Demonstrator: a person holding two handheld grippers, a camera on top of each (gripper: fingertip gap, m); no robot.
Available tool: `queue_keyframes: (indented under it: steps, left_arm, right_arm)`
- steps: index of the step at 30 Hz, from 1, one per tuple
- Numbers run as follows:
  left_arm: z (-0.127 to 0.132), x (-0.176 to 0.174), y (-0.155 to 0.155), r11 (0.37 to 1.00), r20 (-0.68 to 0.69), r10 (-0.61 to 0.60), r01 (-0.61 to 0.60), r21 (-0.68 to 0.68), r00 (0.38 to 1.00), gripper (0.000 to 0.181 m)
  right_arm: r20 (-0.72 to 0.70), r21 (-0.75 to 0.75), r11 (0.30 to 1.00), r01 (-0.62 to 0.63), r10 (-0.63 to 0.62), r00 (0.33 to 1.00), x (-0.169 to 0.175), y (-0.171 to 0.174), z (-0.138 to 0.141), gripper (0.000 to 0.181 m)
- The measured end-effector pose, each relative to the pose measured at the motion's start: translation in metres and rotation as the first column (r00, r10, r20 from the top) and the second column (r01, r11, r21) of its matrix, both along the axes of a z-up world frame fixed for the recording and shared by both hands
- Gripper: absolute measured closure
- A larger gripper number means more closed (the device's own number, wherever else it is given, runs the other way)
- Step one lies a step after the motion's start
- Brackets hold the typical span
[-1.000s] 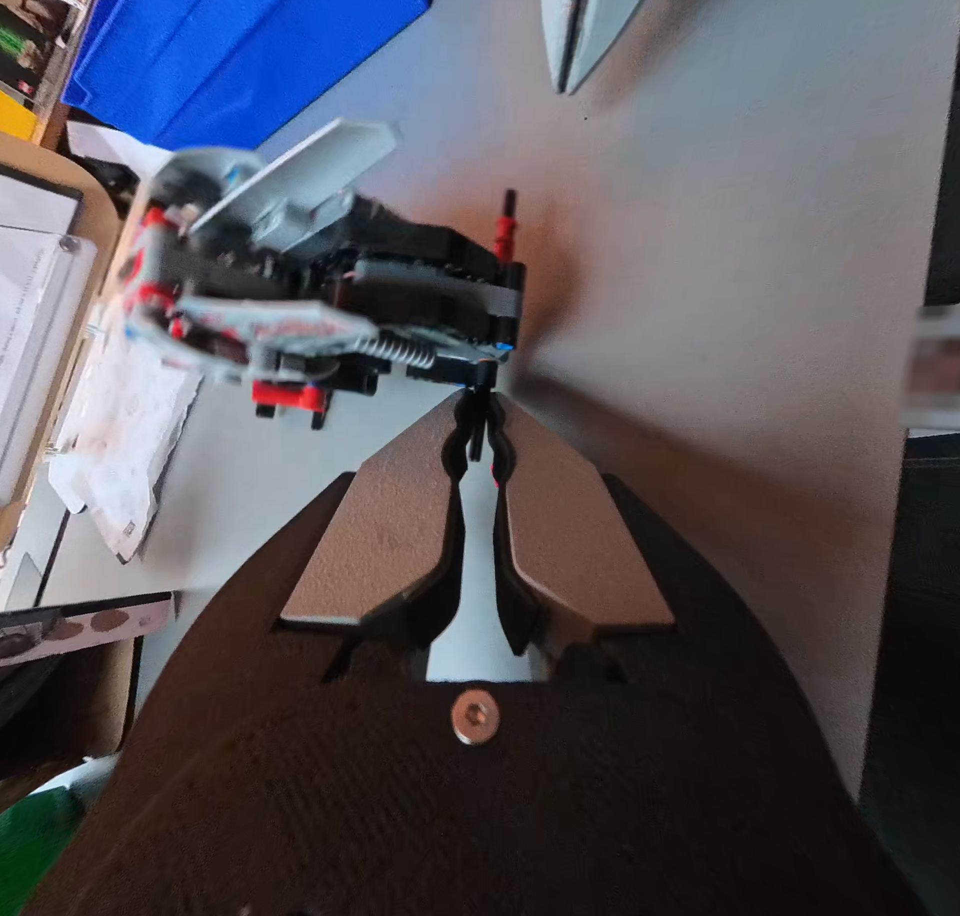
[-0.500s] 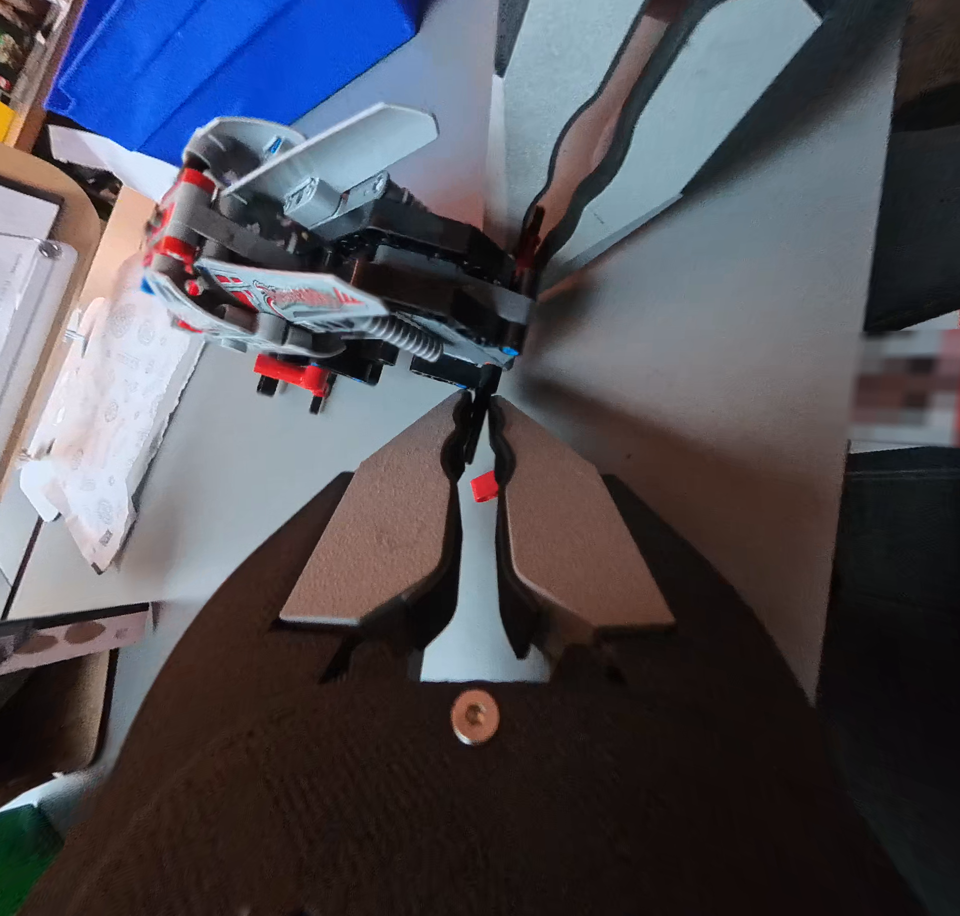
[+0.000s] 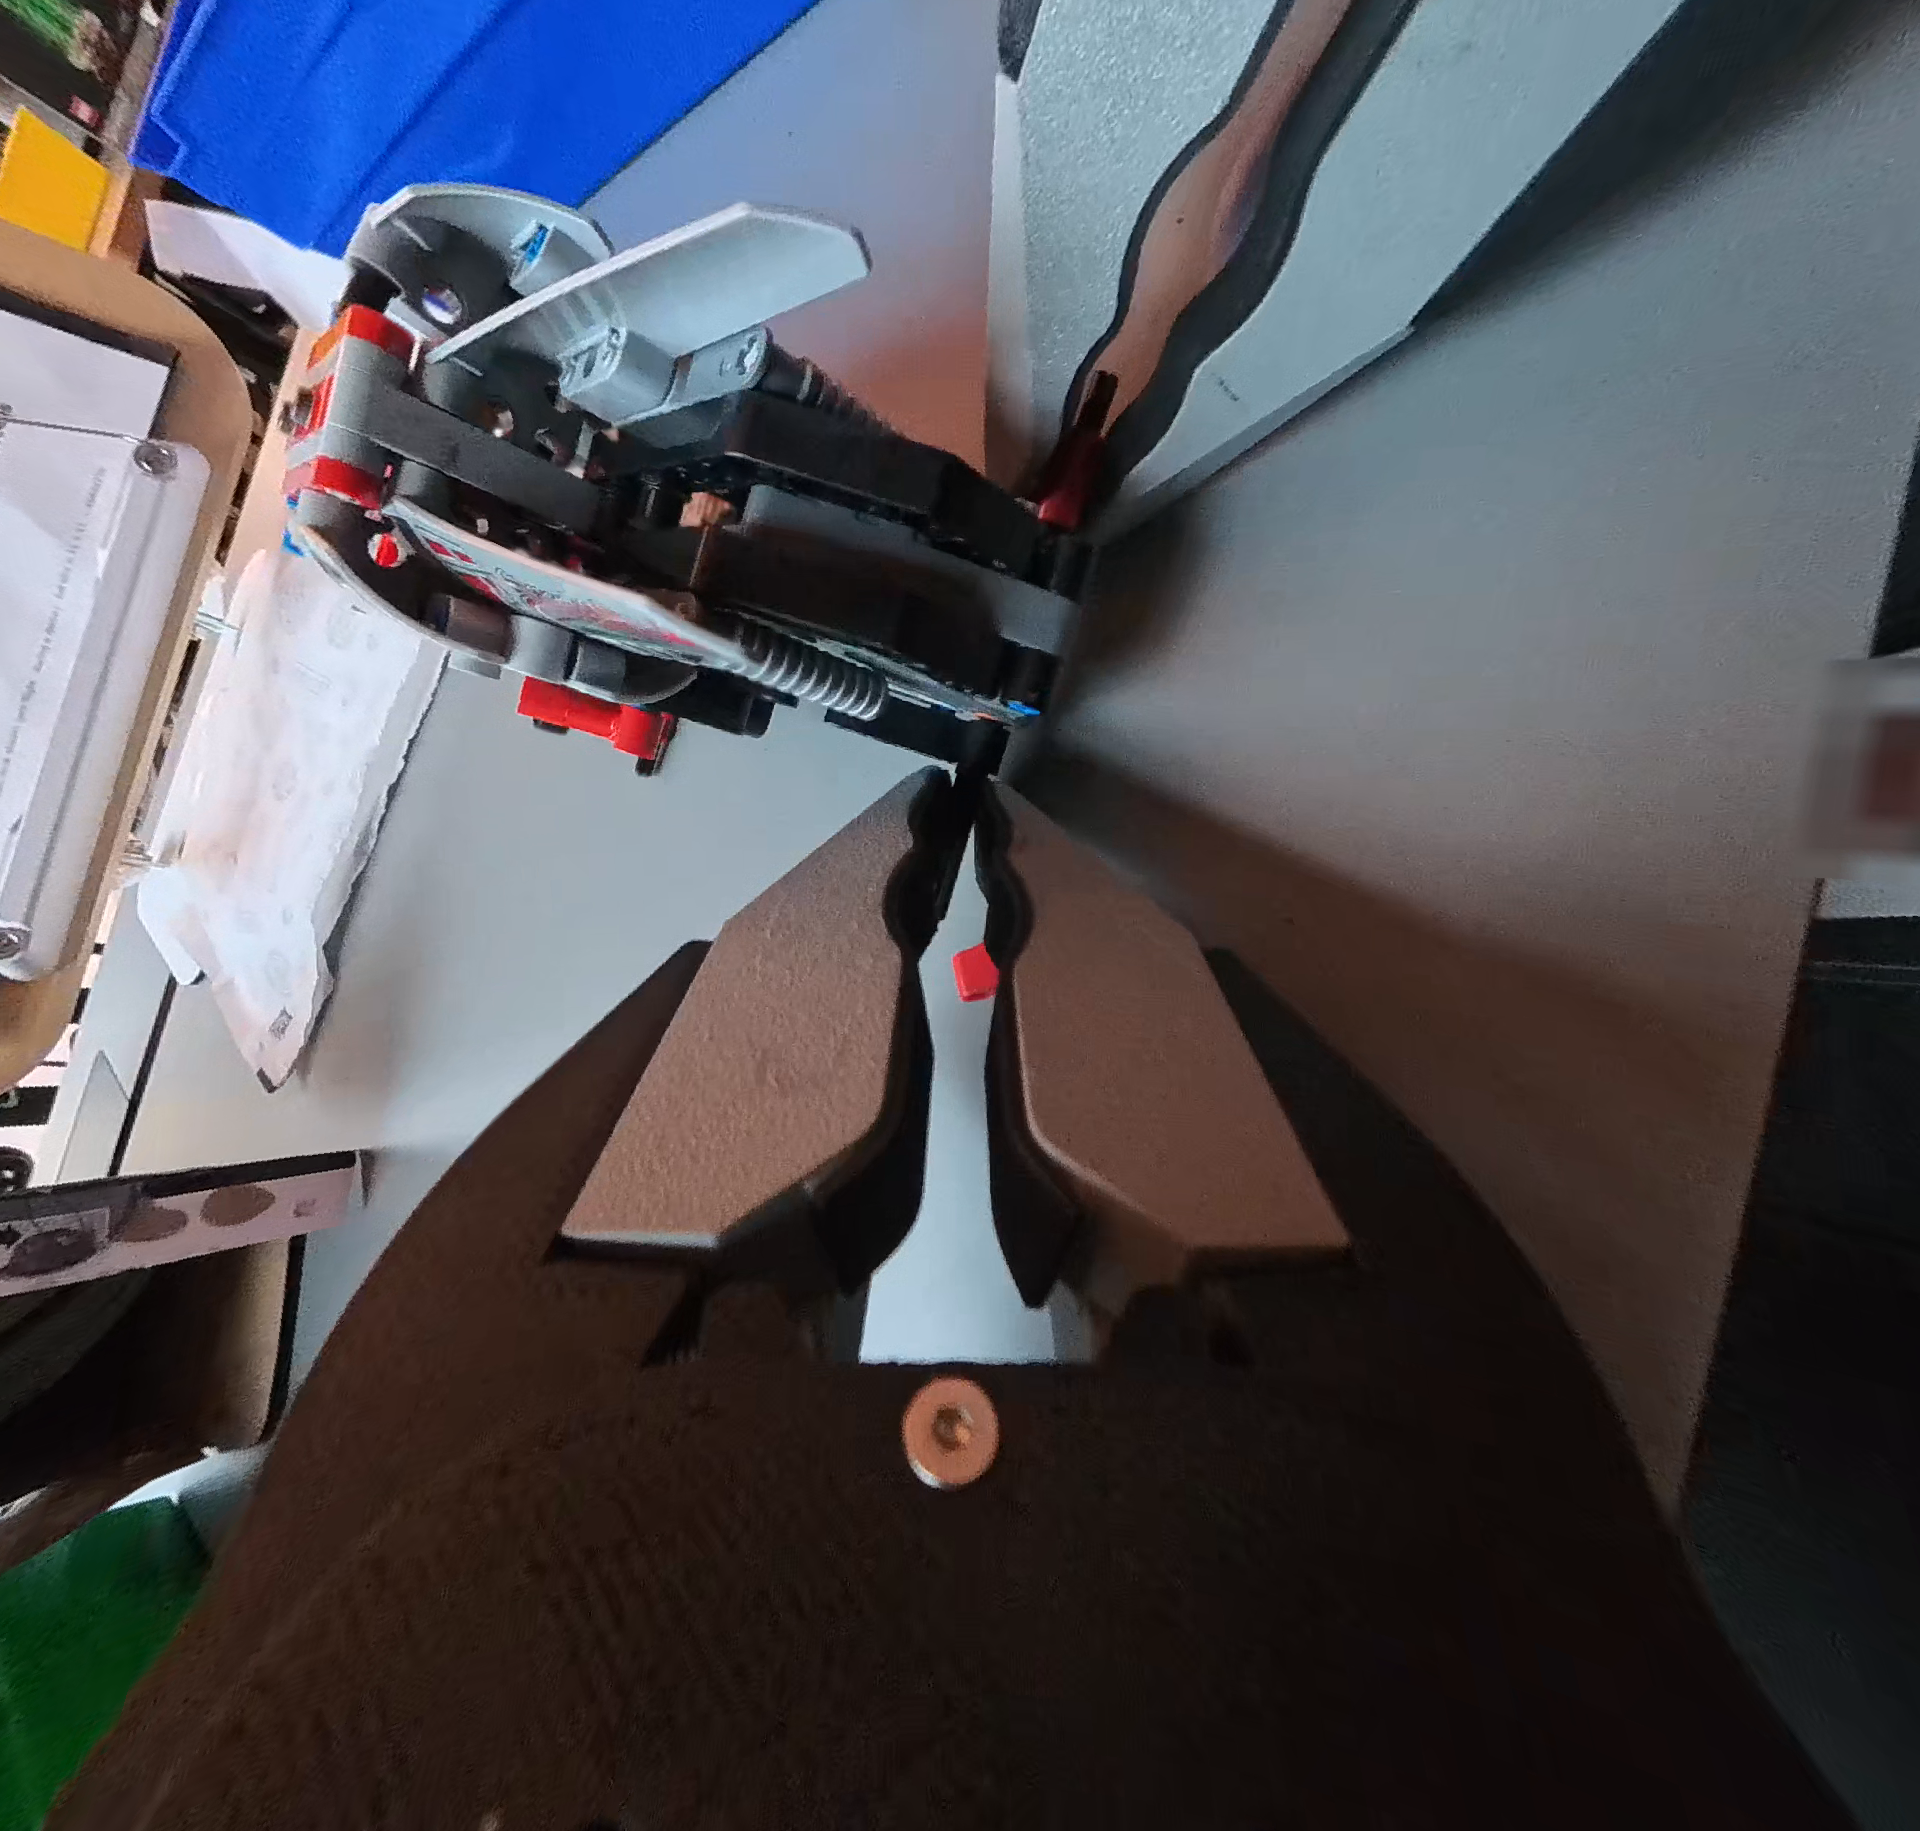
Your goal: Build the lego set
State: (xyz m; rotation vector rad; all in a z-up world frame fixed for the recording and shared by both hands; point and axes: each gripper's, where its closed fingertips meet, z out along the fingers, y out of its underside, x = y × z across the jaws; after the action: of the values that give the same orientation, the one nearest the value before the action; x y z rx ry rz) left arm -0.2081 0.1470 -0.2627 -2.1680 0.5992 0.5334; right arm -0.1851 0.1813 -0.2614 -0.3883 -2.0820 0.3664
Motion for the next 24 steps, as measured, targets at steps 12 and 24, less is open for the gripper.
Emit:
queue_keyframes:
  steps: [12, 24]
  left_arm:
    - [0.0, -0.012, -0.004, 0.999, 0.033, 0.043, -0.042, -0.007, 0.999, 0.178]
    - [0.044, -0.012, -0.029, 0.999, 0.08, -0.011, 0.008, 0.041, 0.997, 0.146]
  right_arm:
    - [0.007, -0.12, 0.986, 0.113, -0.113, 0.994, 0.015, 0.037, 0.004, 0.177]
    - [0.148, -0.559, 0.821, 0.116, -0.039, 0.988, 0.017, 0.024, 0.03, 0.177]
